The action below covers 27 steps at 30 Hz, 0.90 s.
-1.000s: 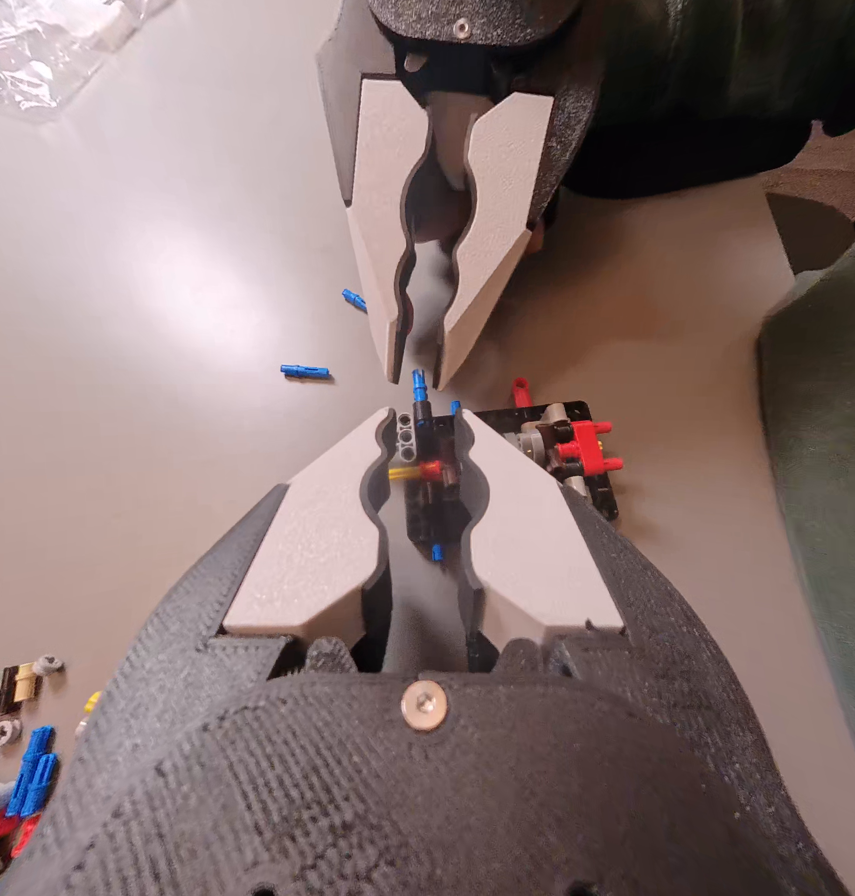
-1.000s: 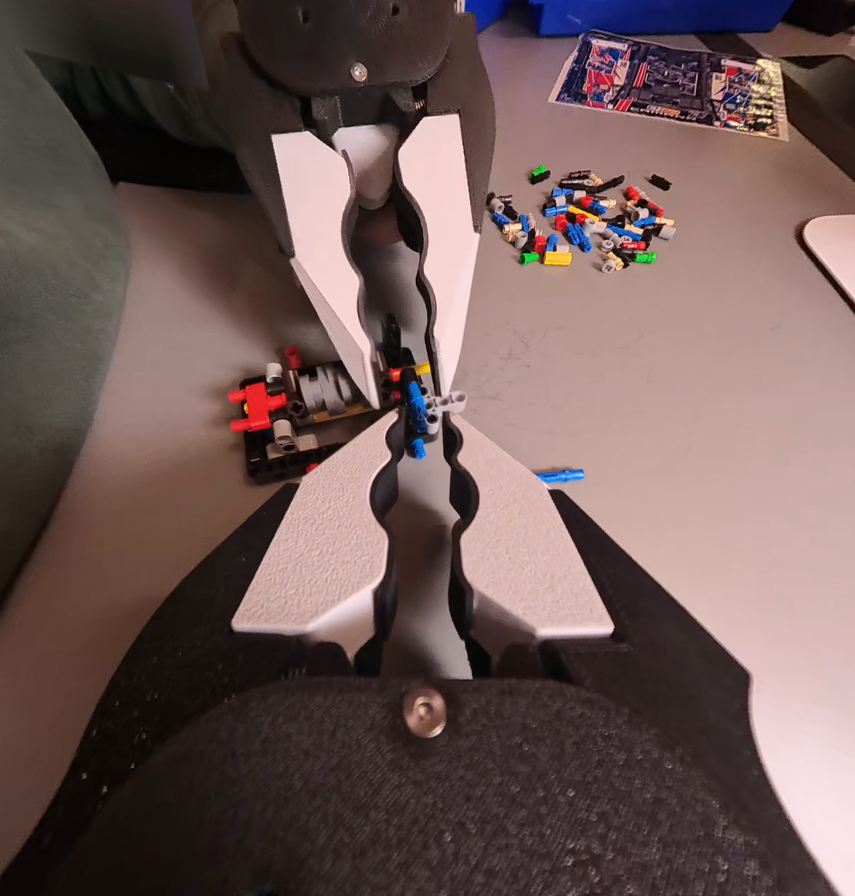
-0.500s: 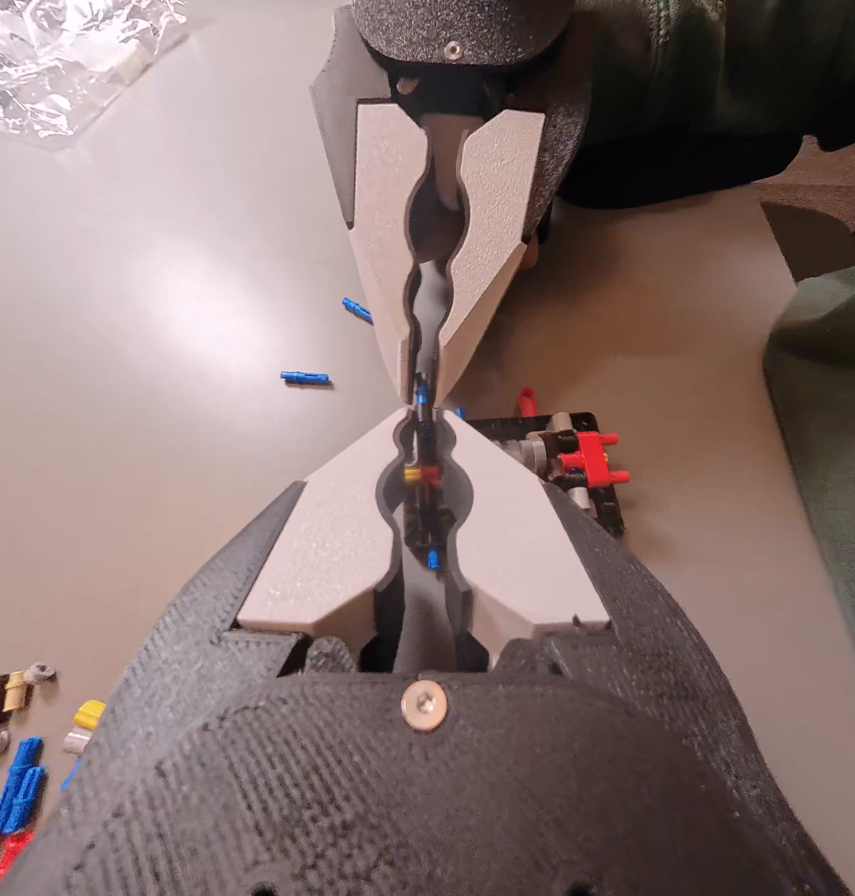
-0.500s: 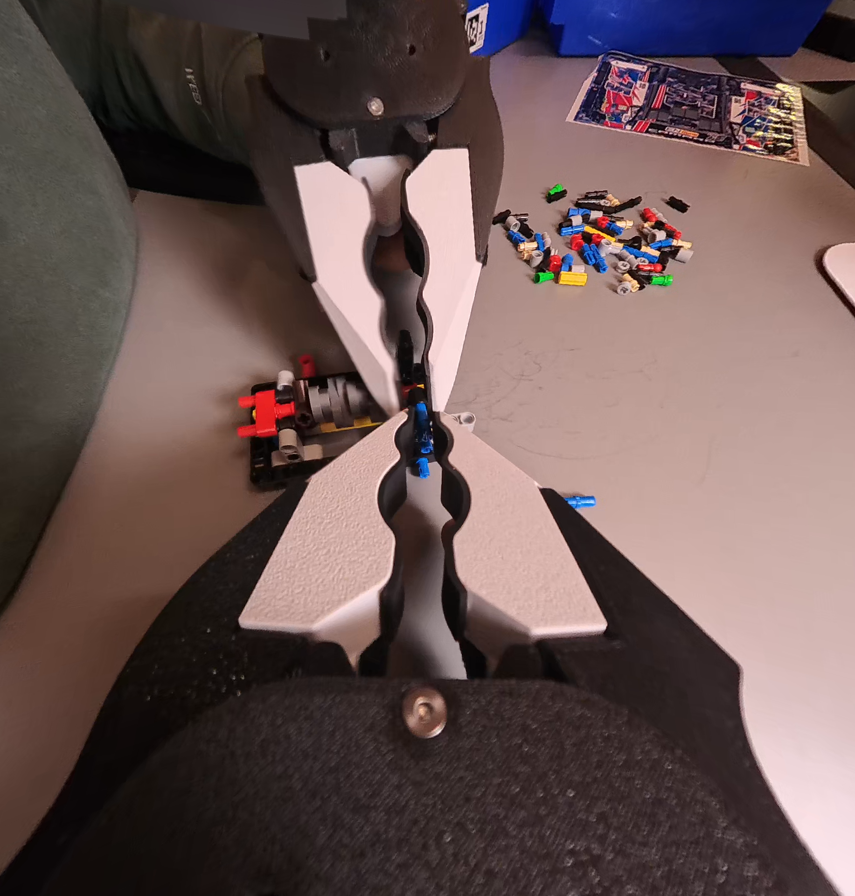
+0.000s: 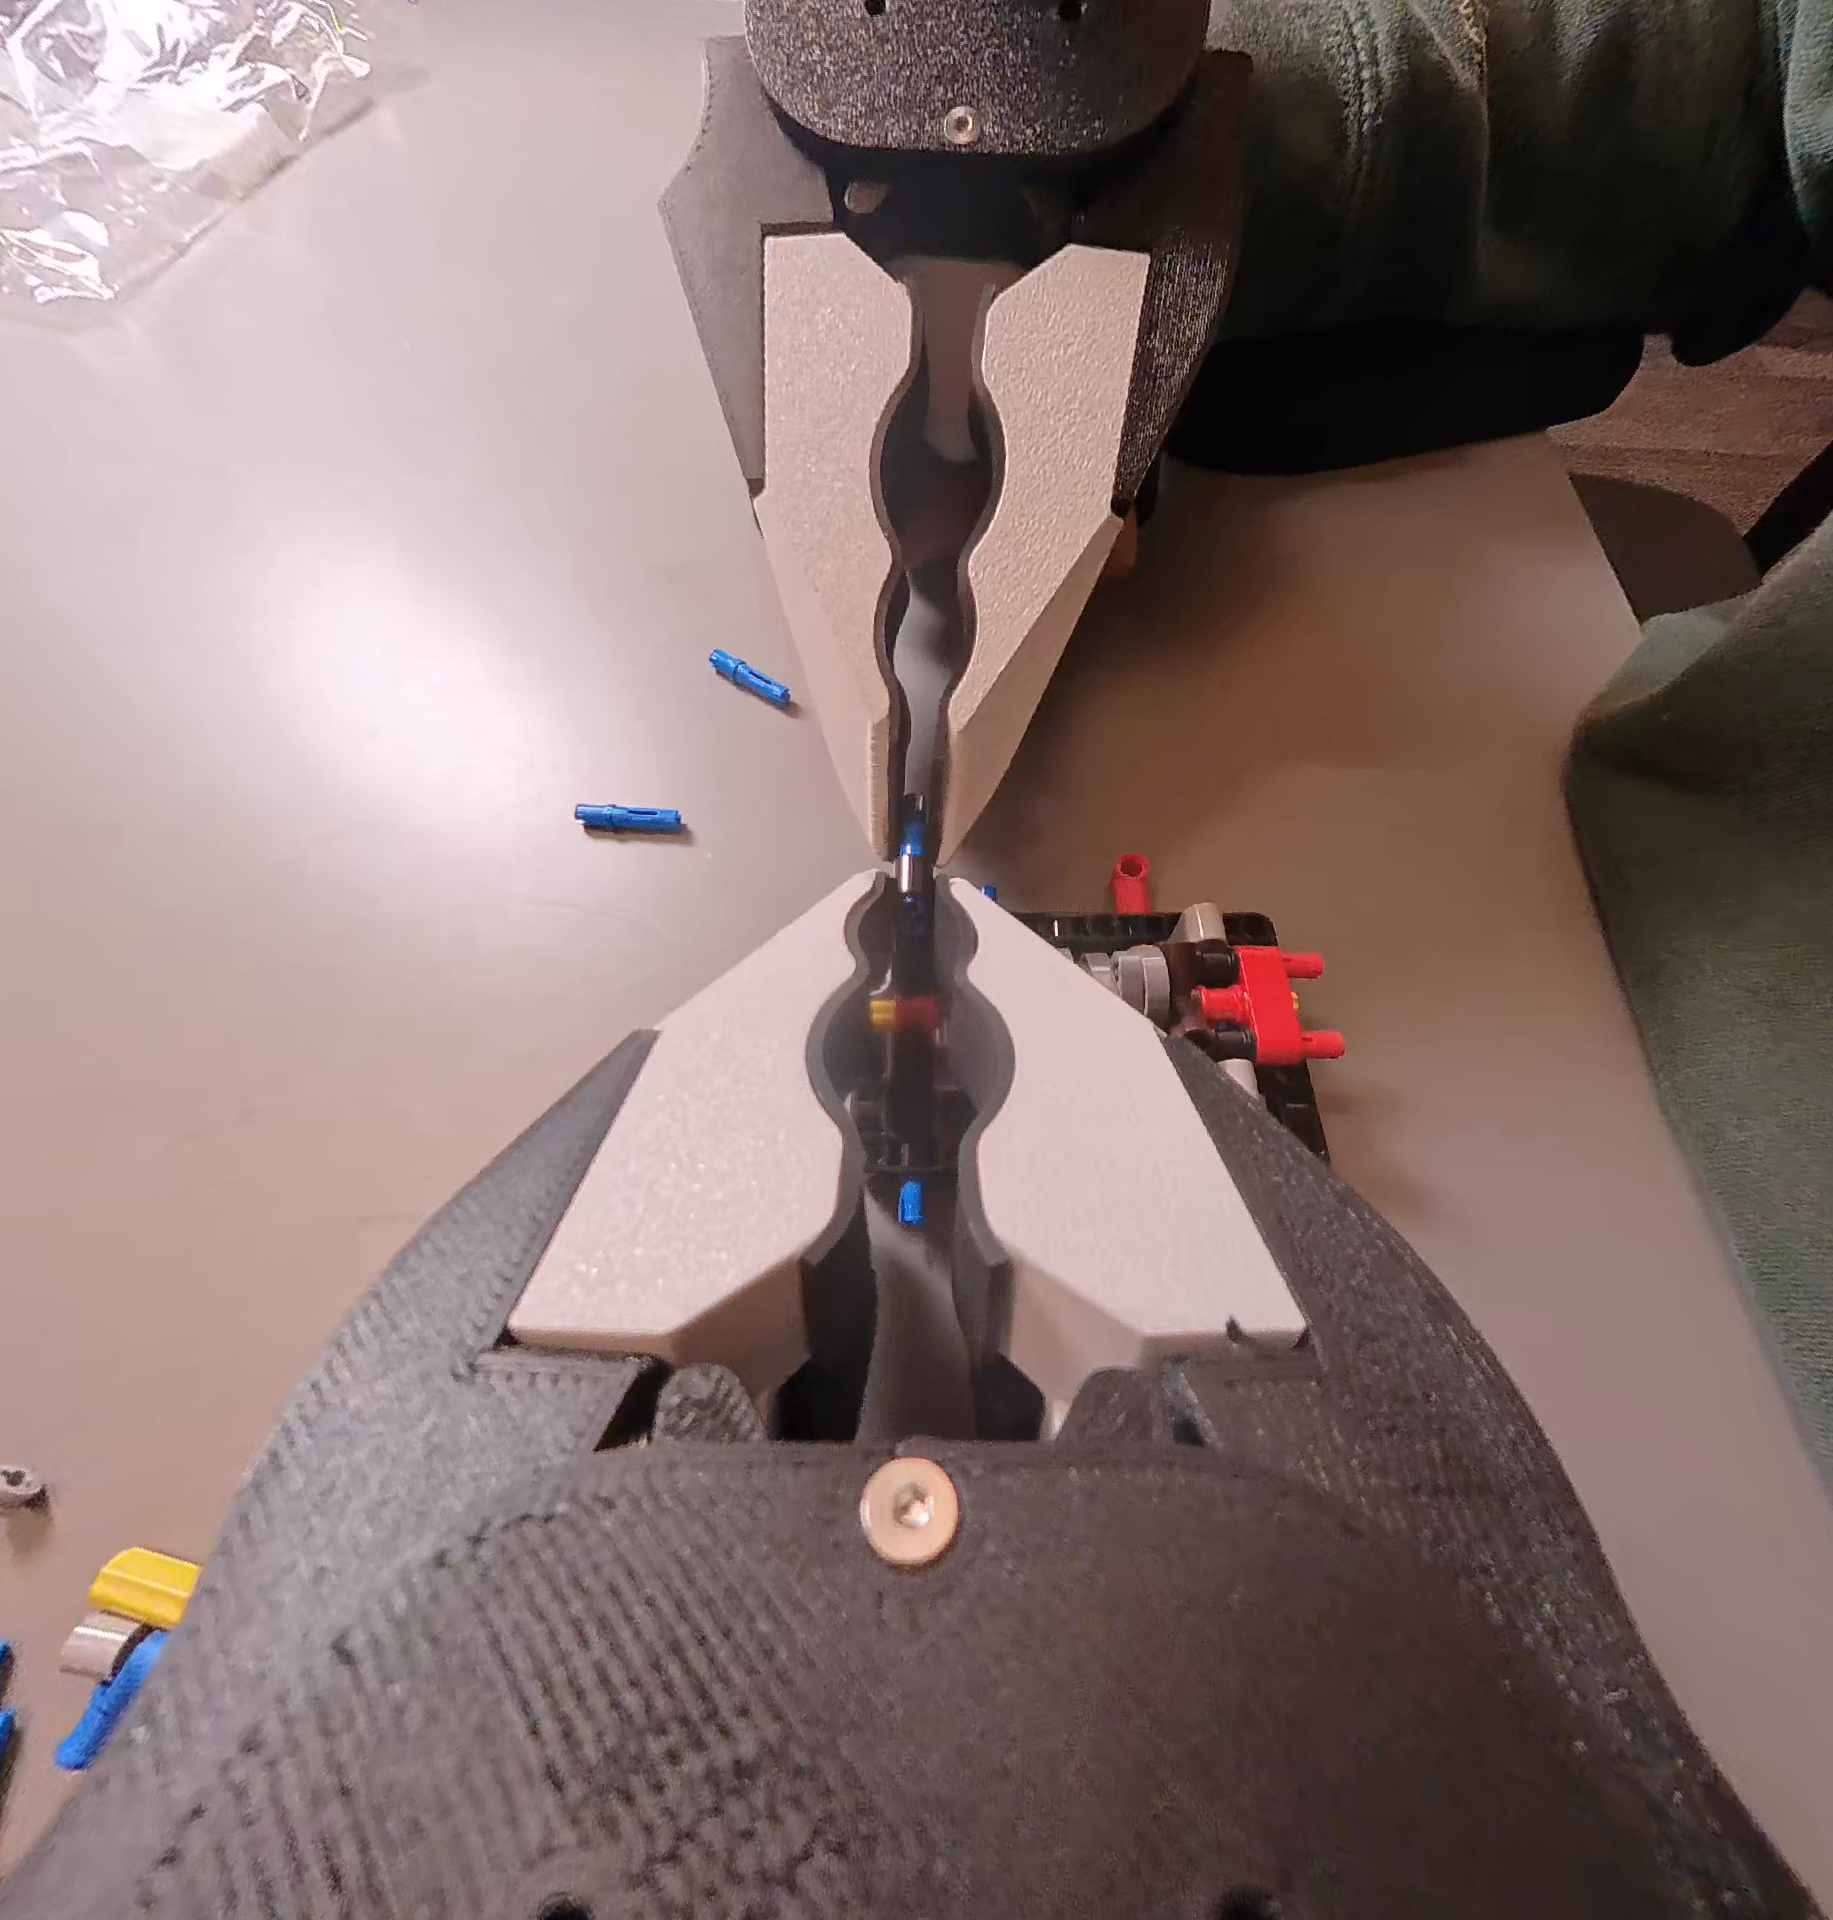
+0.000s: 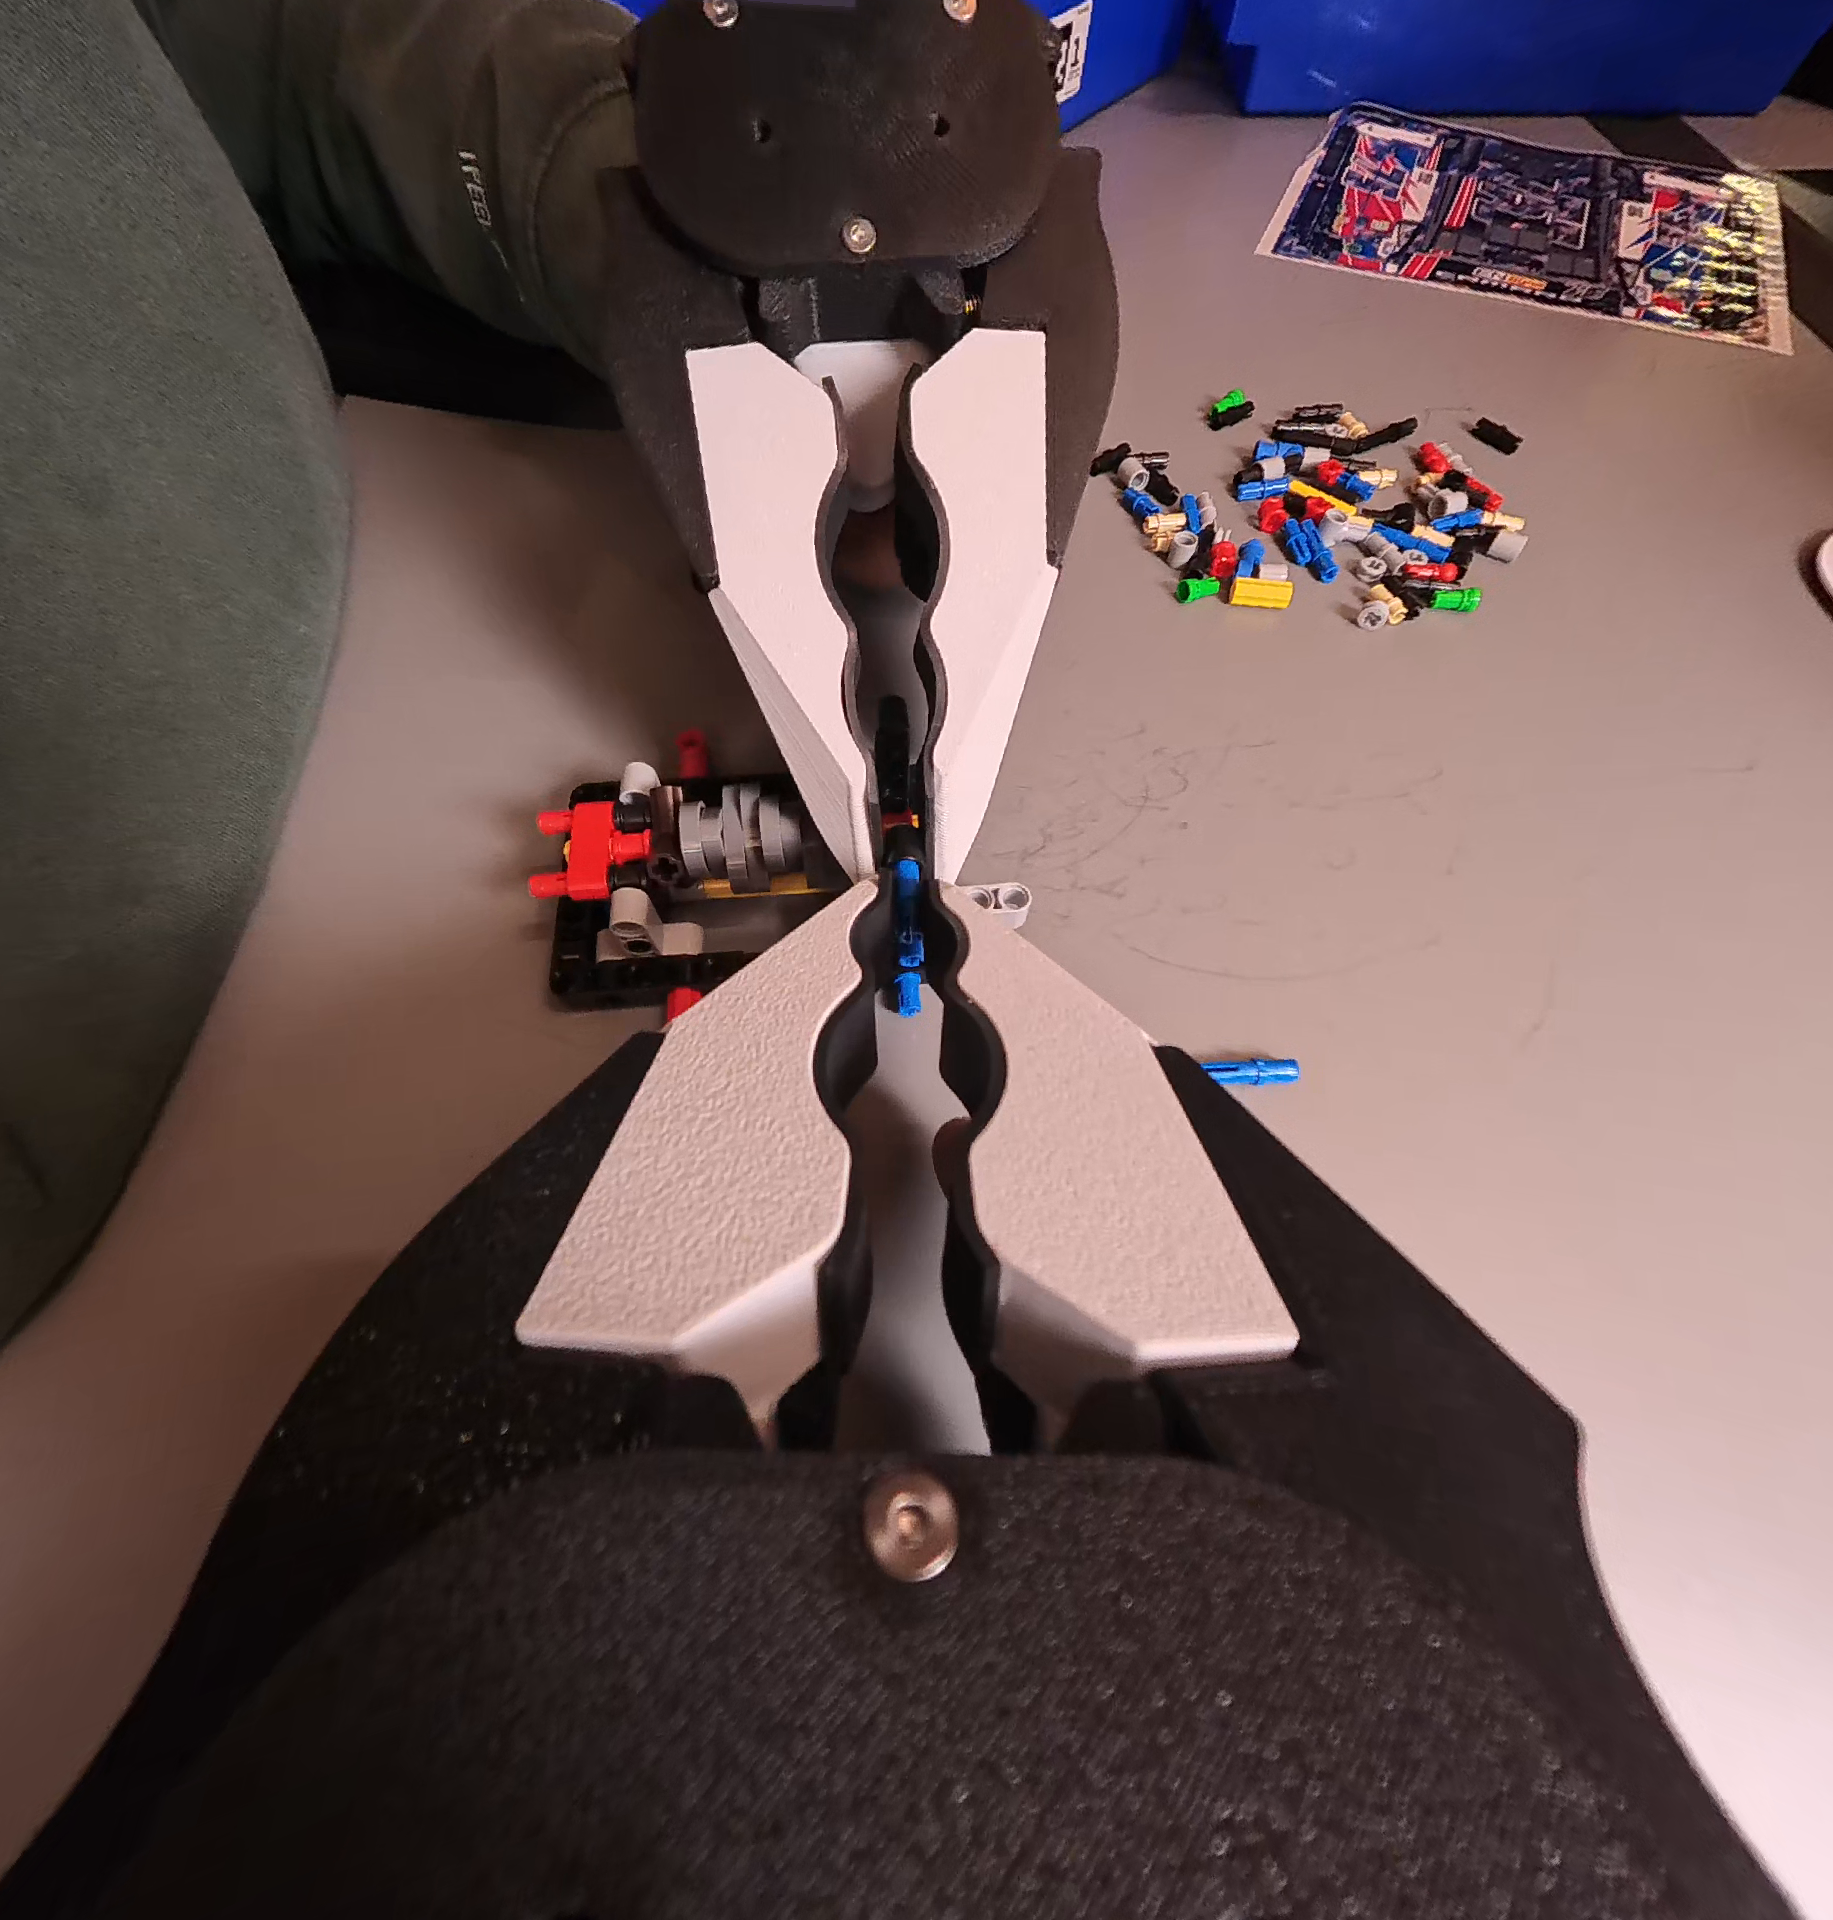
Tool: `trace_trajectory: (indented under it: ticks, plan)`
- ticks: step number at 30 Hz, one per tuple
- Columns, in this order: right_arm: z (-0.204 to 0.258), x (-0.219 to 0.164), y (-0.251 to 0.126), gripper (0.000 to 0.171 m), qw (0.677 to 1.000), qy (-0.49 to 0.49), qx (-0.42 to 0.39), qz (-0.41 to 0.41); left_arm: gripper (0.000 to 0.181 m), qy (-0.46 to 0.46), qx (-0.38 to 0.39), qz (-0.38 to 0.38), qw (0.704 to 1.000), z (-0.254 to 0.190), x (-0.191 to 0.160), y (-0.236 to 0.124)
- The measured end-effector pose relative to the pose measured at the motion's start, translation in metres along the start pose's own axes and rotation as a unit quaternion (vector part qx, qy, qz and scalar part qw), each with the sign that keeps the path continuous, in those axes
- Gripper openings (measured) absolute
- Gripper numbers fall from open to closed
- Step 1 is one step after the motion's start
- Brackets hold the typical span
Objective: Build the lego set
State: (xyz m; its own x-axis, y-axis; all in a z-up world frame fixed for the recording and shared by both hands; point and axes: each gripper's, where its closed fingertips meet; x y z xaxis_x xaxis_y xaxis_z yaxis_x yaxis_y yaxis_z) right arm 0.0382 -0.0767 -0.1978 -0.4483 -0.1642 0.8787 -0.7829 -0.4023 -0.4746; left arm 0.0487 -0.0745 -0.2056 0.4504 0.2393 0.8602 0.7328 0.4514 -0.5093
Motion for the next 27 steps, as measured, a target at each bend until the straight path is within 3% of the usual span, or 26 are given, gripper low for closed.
trace_trajectory:
  ticks: [1,27]
  plan:
    - [0.0007,-0.0001,-0.0001,0.003,1.0,0.001,0.002,0.0,0.006,0.001,-0.001,0.0,1.0,-0.0005,0.0,0.0]
    - [0.0062,-0.0019,-0.0011,0.003,1.0,0.014,0.019,0.003,0.006,0.003,-0.018,0.0,1.0,-0.006,-0.0007,-0.0005]
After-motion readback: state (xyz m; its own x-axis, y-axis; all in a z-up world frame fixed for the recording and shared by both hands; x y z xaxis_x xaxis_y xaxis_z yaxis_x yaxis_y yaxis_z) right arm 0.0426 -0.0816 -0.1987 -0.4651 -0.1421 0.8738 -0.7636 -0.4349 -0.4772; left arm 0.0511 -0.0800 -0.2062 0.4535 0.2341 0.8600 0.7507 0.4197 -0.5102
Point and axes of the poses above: each gripper's, where its closed fingertips meet, y out along the fingers, x out of its top, z = x × y across the jaws, and after that the axes turned 3 degrees about y, right-handed
